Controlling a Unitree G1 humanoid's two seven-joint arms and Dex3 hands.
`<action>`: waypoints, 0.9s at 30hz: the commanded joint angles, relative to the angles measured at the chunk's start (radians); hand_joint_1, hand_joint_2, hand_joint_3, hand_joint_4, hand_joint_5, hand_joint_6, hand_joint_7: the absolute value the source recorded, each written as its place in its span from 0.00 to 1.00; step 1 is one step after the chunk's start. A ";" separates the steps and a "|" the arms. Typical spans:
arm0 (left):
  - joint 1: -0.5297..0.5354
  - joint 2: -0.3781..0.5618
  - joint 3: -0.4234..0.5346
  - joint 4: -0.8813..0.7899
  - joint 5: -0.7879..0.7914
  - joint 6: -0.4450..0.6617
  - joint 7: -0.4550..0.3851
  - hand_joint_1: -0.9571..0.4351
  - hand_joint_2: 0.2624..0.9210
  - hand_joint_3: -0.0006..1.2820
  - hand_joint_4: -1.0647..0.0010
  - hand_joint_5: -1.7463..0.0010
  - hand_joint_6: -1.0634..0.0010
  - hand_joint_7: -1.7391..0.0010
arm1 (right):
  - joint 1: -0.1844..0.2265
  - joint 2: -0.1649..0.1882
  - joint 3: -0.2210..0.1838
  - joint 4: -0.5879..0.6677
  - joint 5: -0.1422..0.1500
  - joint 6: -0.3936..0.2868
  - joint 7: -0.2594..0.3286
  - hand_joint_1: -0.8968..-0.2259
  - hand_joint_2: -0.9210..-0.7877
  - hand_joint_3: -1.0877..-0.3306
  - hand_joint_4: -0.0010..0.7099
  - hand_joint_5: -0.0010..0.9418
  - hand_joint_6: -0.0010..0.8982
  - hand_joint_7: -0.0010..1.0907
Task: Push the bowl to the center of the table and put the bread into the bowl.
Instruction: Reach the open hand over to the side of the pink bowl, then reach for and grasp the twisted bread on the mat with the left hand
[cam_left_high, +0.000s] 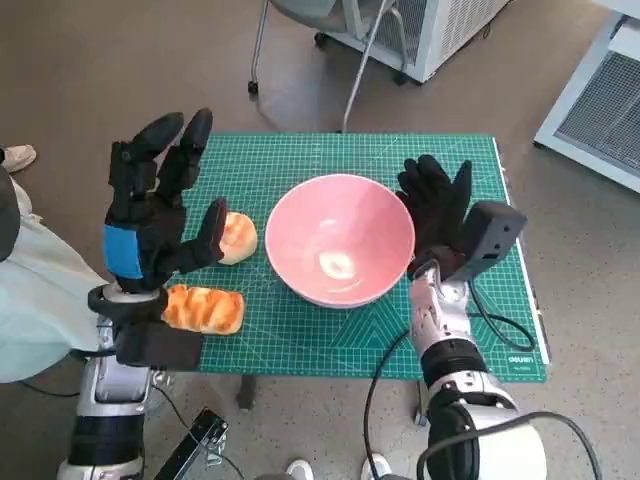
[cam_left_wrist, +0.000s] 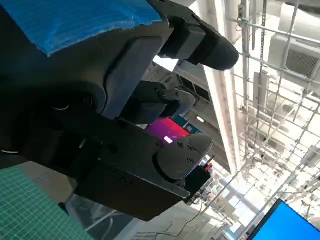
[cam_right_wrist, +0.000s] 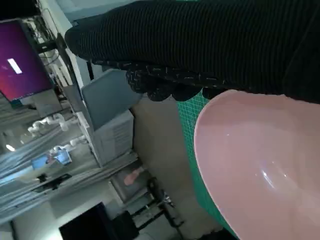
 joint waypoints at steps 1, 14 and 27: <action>0.020 0.015 0.020 -0.019 -0.024 0.002 -0.014 0.66 0.50 0.74 0.63 1.00 0.95 0.54 | -0.003 -0.032 0.015 0.000 -0.020 -0.010 0.009 0.55 0.00 0.44 0.43 0.00 0.18 0.57; 0.034 0.162 0.046 -0.101 -0.018 0.016 -0.164 0.64 0.53 0.69 0.65 1.00 0.95 0.55 | -0.029 -0.109 0.101 -0.108 -0.050 -0.311 0.230 0.46 0.00 0.45 0.48 0.02 0.13 0.61; 0.033 0.499 0.072 -0.237 -0.143 0.151 -0.643 0.68 0.55 0.49 0.80 1.00 1.00 0.62 | 0.014 -0.154 0.163 -0.304 0.022 -0.529 0.509 0.43 0.00 0.50 0.50 0.02 0.13 0.66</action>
